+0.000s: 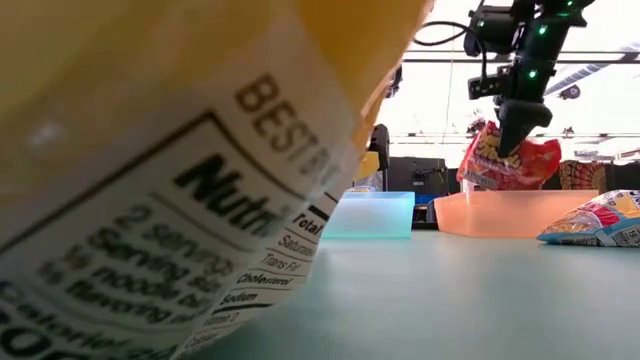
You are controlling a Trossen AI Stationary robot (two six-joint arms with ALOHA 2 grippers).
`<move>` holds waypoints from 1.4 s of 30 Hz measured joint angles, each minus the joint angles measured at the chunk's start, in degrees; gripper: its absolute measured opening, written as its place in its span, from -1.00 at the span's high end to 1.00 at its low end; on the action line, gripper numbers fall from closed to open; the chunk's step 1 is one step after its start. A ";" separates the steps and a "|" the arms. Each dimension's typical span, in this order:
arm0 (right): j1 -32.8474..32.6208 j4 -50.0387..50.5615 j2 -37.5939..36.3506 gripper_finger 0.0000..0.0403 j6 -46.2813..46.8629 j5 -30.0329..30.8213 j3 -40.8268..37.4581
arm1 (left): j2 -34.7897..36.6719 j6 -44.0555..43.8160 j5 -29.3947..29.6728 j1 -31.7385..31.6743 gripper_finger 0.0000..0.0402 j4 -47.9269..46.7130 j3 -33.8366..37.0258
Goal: Sort Maruchan noodles
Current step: Put the bottom left orange noodle pack into the orange bin
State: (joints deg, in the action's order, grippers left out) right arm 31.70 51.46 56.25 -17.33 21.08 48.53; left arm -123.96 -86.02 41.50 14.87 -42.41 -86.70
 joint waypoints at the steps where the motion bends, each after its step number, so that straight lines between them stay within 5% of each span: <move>1: 0.00 0.04 0.57 0.39 -0.76 0.02 -0.04 | 0.00 0.00 -0.02 0.00 0.81 0.00 0.00; 12: 0.14 -0.06 8.17 0.40 -8.18 6.64 -0.04 | 0.00 -0.02 -0.04 0.02 0.81 0.00 0.00; 29: 0.22 -6.83 15.75 0.39 -16.95 5.46 -0.06 | 0.04 0.00 -0.17 0.02 0.81 -0.46 0.07; 42: 0.59 -8.78 21.75 0.39 -13.99 5.54 -0.05 | 0.07 0.01 -0.13 -0.42 0.81 -0.50 0.11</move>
State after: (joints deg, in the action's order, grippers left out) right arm 32.29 42.68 78.00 -31.31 26.62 48.48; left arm -123.90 -86.01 41.36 14.45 -42.92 -86.59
